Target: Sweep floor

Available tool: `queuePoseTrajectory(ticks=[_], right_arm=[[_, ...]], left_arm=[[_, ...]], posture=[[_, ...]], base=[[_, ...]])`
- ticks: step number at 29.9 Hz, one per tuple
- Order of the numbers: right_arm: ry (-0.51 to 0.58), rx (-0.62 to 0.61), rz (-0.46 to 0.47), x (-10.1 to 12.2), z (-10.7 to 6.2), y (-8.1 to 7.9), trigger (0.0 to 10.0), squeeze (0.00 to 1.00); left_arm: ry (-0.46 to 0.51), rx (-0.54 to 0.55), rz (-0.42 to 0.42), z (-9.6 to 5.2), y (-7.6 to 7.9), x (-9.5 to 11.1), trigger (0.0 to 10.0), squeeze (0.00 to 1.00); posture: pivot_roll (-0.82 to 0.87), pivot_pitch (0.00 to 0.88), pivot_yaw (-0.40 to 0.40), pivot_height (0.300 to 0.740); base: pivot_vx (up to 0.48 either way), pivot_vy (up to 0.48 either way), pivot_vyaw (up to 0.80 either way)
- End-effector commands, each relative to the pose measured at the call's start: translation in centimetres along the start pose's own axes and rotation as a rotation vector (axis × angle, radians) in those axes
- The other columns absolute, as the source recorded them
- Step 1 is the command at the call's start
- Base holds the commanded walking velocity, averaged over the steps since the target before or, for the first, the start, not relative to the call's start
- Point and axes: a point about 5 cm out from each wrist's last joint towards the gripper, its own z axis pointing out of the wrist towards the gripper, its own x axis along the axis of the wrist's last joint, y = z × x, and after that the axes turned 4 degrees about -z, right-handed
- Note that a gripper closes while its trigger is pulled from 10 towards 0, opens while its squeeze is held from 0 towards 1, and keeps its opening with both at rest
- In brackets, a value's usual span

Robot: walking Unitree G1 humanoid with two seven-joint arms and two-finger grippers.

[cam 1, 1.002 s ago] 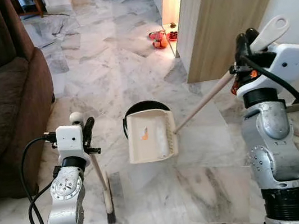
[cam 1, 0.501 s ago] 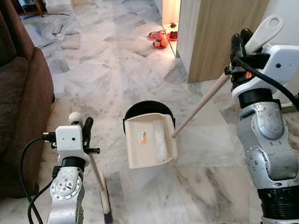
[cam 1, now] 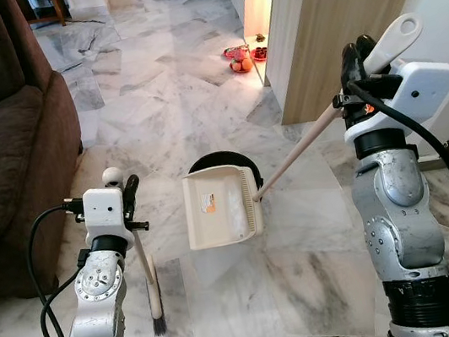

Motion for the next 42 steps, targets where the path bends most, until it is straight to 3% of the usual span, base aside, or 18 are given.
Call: queuePoseTrajectory(ticks=[1,42], right_arm=[[0.093,0.009,0.021,1.78,0.5,-0.3,10.0,0.0],[0.12,0.016,0.03,2.32,0.77,-0.41,10.0,0.0]], left_arm=[[0.058,0.01,0.023,0.26,-0.31,0.97,10.0,0.0],[0.075,0.025,0.026,0.34,-0.47,1.15,10.0,0.0]], posture=[[-0.02,0.103,-0.051,0.74],[-0.02,0.089,-0.058,0.74]], base=[[0.296,0.0,0.0],[0.311,0.0,0.0]])
